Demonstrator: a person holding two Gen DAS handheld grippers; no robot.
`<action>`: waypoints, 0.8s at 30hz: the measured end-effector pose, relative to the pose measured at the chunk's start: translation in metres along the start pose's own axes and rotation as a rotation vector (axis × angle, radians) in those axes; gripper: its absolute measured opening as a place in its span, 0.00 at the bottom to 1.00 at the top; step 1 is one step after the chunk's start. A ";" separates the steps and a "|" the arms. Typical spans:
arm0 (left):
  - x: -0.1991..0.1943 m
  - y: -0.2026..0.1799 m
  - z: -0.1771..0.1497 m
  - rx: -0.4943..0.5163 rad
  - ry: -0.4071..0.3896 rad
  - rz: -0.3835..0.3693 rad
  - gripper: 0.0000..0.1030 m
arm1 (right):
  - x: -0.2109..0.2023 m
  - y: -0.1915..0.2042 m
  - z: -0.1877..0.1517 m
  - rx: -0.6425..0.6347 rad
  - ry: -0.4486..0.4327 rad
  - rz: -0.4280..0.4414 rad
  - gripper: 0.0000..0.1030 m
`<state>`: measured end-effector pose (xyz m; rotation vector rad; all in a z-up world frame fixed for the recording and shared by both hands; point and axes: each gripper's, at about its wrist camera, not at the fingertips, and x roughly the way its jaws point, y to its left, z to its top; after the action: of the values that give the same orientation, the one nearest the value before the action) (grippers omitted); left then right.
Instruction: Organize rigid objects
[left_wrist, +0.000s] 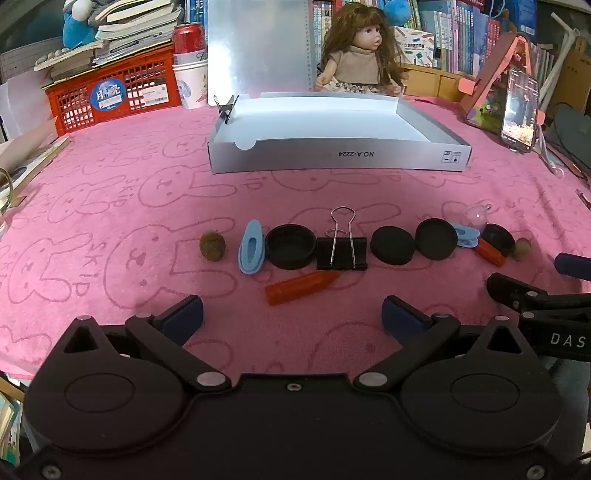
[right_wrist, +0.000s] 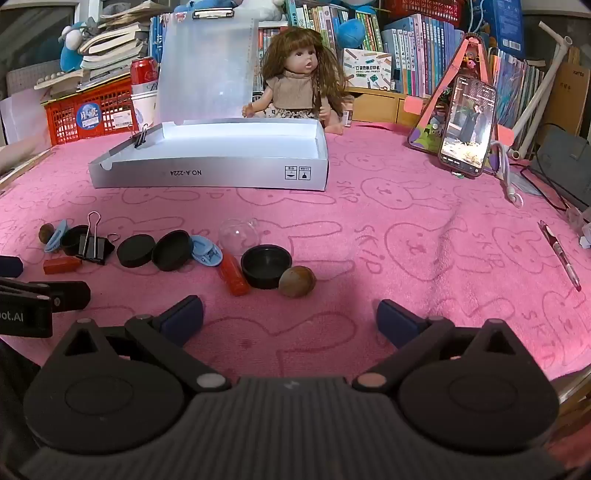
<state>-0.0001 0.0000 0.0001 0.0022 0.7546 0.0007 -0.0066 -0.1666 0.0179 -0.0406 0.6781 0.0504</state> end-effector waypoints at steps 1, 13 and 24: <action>0.000 0.000 0.000 0.002 -0.001 0.001 1.00 | 0.000 0.000 0.000 0.000 0.001 0.000 1.00; 0.001 0.002 -0.007 0.003 -0.004 0.003 1.00 | 0.001 -0.001 0.001 0.000 0.000 0.001 1.00; 0.000 -0.001 -0.003 0.000 0.006 0.005 1.00 | 0.001 -0.001 0.001 0.002 0.002 0.001 1.00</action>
<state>-0.0021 -0.0008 -0.0020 0.0044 0.7607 0.0057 -0.0058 -0.1672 0.0181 -0.0388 0.6799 0.0510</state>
